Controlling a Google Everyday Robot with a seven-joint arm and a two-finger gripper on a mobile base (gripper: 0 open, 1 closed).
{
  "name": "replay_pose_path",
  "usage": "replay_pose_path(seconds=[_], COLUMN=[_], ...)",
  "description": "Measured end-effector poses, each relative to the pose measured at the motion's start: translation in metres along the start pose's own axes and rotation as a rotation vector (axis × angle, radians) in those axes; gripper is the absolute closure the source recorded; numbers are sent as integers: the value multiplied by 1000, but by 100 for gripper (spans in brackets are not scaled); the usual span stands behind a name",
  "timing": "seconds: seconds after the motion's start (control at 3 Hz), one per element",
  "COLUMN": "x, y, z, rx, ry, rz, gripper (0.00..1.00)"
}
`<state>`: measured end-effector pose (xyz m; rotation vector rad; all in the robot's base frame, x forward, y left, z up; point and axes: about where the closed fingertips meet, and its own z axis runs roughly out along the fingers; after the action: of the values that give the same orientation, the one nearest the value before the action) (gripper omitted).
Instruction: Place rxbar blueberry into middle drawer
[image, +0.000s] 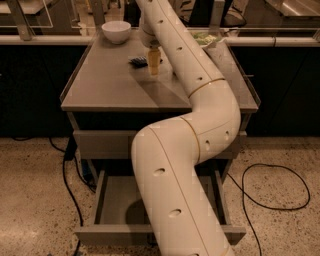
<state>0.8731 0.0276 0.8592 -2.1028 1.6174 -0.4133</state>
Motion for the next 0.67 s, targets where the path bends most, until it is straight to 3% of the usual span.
replay_pose_path(seconds=[0.67], x=[19], y=[-14], z=[-3], rx=[65], ry=[26], rz=[-11], gripper=[0])
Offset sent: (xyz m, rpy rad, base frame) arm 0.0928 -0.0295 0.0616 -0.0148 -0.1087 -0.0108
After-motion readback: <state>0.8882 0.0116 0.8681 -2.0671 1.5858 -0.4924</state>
